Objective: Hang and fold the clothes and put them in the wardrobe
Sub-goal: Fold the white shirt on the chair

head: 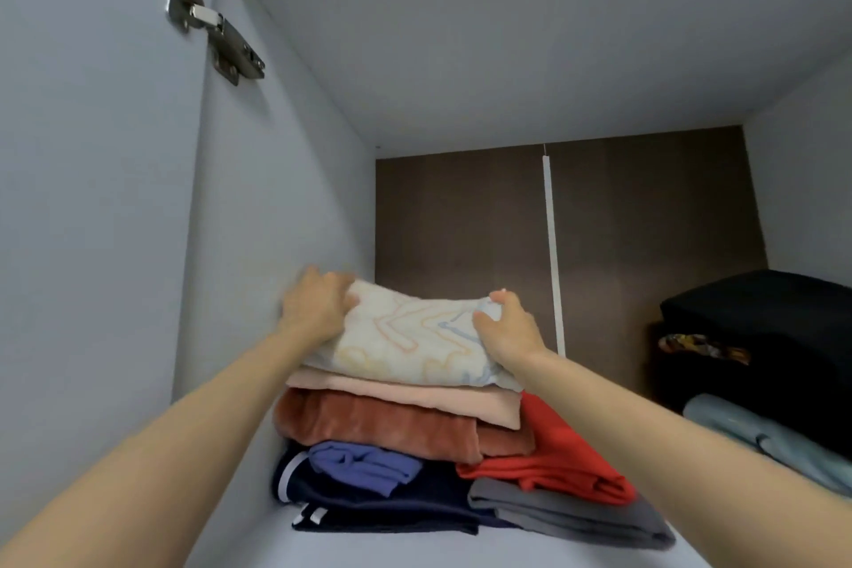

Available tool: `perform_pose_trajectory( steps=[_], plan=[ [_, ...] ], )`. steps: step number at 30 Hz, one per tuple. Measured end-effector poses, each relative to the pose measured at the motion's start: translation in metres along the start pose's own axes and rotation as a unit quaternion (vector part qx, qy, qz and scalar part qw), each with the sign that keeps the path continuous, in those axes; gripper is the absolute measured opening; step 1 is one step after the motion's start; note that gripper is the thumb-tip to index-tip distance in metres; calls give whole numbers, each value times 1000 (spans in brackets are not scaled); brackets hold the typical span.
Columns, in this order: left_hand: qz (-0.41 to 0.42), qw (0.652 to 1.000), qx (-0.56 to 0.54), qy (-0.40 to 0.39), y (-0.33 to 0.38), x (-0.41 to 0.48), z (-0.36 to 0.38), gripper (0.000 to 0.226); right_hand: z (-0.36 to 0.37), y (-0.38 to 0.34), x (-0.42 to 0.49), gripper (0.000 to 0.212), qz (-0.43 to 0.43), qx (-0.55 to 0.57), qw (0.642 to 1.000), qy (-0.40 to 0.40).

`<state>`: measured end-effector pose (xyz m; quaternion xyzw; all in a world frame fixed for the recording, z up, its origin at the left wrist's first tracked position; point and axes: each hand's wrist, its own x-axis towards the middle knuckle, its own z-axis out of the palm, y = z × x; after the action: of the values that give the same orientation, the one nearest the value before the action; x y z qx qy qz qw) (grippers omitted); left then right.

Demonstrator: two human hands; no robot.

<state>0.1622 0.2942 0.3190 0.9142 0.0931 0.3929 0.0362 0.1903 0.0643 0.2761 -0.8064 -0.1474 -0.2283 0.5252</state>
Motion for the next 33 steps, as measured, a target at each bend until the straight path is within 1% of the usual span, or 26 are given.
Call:
perform_pose_trajectory(
  steps=[1, 2, 3, 4, 5, 6, 7, 9, 11, 14, 16, 19, 21, 22, 24, 27, 29, 33],
  plan=[
    [8, 999, 52, 0, 2, -1, 11, 34, 7, 6, 1, 48, 9, -61, 998, 8],
    [22, 997, 75, -4, 5, -1, 21, 31, 11, 9, 1, 48, 0, -140, 990, 28],
    [31, 997, 64, -10, 8, 1, 28, 30, 13, 9, 3, 47, -35, -208, 976, 49],
    [31, 999, 25, -24, 11, 4, 32, 30, 15, 6, 5, 45, -89, -239, 965, 54],
    [20, 998, -22, -50, 11, 8, 36, 31, 17, 1, 7, 39, -131, -238, 962, 30],
    [6, 995, -58, -78, 10, 11, 39, 34, 21, -5, 9, 34, -152, -229, 961, -12],
    [-11, 991, -83, -106, 7, 15, 41, 38, 26, -10, 10, 35, -156, -230, 959, -56],
    [-55, 980, -105, -163, 3, 20, 48, 50, 35, -16, 13, 41, -139, -255, 949, -120],
    [-91, 966, -121, -211, -2, 23, 60, 64, 41, -16, 18, 45, -122, -282, 939, -154],
    [-112, 956, -140, -233, -4, 25, 77, 70, 45, -9, 25, 48, -90, -309, 928, -189],
    [-107, 958, -137, -228, -3, 24, 83, 68, 48, -4, 25, 50, -72, -305, 929, -196],
    [-86, 965, -111, -221, 1, 22, 81, 64, 48, -1, 24, 50, -71, -300, 931, -195],
    [-62, 974, -101, -193, 3, 21, 75, 57, 45, -2, 24, 50, -80, -295, 932, -195],
    [-53, 978, -109, -169, 4, 21, 72, 50, 43, -2, 24, 49, -90, -291, 933, -189],
    [-35, 983, -136, -117, 8, 17, 65, 35, 38, -3, 22, 45, -117, -278, 941, -154],
    [-4, 987, -151, -63, 19, 2, 50, 33, 24, -1, 15, 39, -143, -268, 950, -77],
    [10, 987, -154, -43, 28, -10, 38, 29, 10, 0, 7, 39, -157, -269, 949, -49],
    [36, 985, -165, -28, 52, -41, 14, 31, -22, 1, -16, 38, -157, -262, 952, -27]
  ],
)
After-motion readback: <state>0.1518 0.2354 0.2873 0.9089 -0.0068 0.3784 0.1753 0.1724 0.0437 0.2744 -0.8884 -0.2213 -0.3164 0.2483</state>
